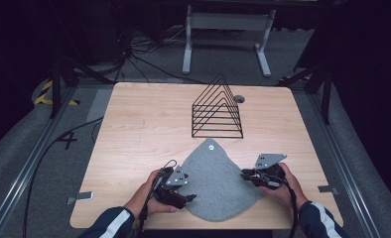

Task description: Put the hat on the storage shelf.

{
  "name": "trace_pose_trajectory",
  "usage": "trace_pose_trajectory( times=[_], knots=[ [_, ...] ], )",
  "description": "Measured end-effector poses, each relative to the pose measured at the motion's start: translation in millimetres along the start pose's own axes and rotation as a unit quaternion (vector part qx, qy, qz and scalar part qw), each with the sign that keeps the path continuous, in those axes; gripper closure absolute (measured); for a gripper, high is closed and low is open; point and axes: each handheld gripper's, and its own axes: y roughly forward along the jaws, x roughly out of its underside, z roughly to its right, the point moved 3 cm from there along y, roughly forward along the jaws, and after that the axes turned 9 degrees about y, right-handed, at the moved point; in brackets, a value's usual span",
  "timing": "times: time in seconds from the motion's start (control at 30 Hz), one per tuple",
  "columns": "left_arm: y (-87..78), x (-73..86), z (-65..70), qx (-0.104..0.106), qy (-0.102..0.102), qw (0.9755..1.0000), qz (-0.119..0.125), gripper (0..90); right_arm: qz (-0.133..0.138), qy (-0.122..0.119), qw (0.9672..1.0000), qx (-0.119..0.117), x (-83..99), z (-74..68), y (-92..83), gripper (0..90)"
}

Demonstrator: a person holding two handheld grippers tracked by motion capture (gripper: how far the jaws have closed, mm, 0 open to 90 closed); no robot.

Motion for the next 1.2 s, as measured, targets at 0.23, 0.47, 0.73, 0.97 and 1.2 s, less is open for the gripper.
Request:
trace_pose_trajectory(
  times=[0.23,0.47,0.73,0.97,1.2],
  knots=[
    [5.7,4.6,-4.2,-0.009,0.014,0.9996,-0.021,27.7,-0.017,-0.01,0.9998,-0.008,6.0,-6.5,4.0,80.9],
    [0.8,11.7,-19.8,-0.026,0.002,0.9993,-0.027,27.1,-0.035,-0.019,0.9985,-0.038,13.8,-25.9,-4.3,83.0],
    [4.2,16.5,-52.0,-0.054,-0.04,0.9976,-0.016,26.9,-0.047,-0.037,0.9954,-0.074,18.1,-50.9,-7.4,83.1],
    [10.8,12.0,-71.6,-0.076,-0.05,0.9956,-0.021,27.6,-0.046,-0.034,0.9929,-0.105,15.4,-68.3,-1.8,83.4],
    [15.6,1.9,-82.2,-0.092,-0.058,0.9938,-0.023,30.9,-0.047,-0.05,0.9925,-0.101,7.6,-82.8,5.6,82.3]
  ],
)
